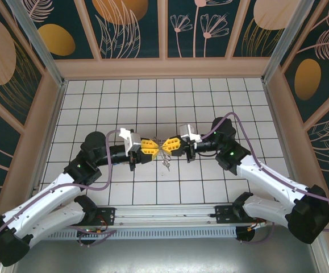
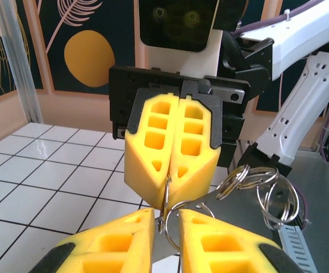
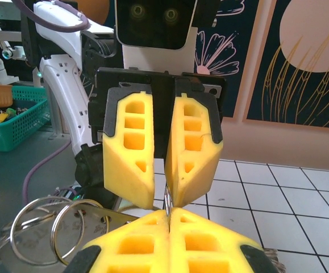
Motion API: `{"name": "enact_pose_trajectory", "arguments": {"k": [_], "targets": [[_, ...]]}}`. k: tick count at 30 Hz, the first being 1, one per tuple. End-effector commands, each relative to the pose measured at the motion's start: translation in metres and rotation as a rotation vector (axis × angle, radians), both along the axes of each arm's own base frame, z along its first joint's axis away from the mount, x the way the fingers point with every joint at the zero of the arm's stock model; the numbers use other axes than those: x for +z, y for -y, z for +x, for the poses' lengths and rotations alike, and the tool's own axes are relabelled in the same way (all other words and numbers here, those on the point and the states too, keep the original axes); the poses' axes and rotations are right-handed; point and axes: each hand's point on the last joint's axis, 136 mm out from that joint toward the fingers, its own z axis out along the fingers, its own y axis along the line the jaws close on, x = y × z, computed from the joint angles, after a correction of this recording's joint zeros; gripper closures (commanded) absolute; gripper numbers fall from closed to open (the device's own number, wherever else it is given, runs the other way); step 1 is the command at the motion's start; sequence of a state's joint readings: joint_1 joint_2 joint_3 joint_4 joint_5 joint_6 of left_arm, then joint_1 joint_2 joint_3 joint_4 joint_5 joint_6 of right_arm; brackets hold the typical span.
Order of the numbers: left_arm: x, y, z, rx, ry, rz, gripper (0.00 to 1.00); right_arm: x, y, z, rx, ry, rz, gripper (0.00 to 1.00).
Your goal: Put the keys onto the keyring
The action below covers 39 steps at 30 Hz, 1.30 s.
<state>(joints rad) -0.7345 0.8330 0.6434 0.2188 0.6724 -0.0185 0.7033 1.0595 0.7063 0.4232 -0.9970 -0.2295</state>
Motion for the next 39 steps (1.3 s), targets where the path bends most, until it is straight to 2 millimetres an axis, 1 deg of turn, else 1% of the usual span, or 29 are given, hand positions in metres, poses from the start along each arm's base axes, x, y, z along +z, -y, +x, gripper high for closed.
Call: {"name": "enact_pose_trajectory", "arguments": {"k": [1,11,15,21,26,27,29,37,39], "targets": [[0.013,0.002,-0.002,-0.008,0.048,-0.006,0.83,0.011,-0.002,-0.006,0.034,0.052,0.037,1.0],[0.007,0.009,0.001,-0.013,0.052,0.026,0.92,0.01,-0.003,-0.007,0.041,0.057,0.028,1.0],[0.005,0.011,0.002,-0.013,0.055,0.035,1.0,0.011,-0.003,-0.007,0.042,0.061,0.028,1.0],[0.002,0.01,0.005,0.007,0.059,0.046,1.0,0.011,-0.003,-0.006,0.035,0.065,0.029,1.0],[-0.001,0.005,0.019,0.098,0.07,0.057,1.0,0.011,-0.002,0.002,-0.027,0.069,0.028,1.0],[-0.002,0.003,0.022,0.118,0.074,0.06,1.0,0.01,-0.002,0.005,-0.049,0.07,0.028,0.98],[-0.002,0.001,0.025,0.15,0.079,0.057,1.0,0.009,-0.001,0.008,-0.076,0.067,0.023,0.9],[0.003,-0.011,0.027,0.215,0.104,0.029,1.0,0.006,0.001,0.019,-0.156,0.057,0.016,0.68],[0.002,-0.013,0.031,0.237,0.103,0.036,1.0,0.008,0.002,0.024,-0.191,0.057,0.021,0.64]]}}
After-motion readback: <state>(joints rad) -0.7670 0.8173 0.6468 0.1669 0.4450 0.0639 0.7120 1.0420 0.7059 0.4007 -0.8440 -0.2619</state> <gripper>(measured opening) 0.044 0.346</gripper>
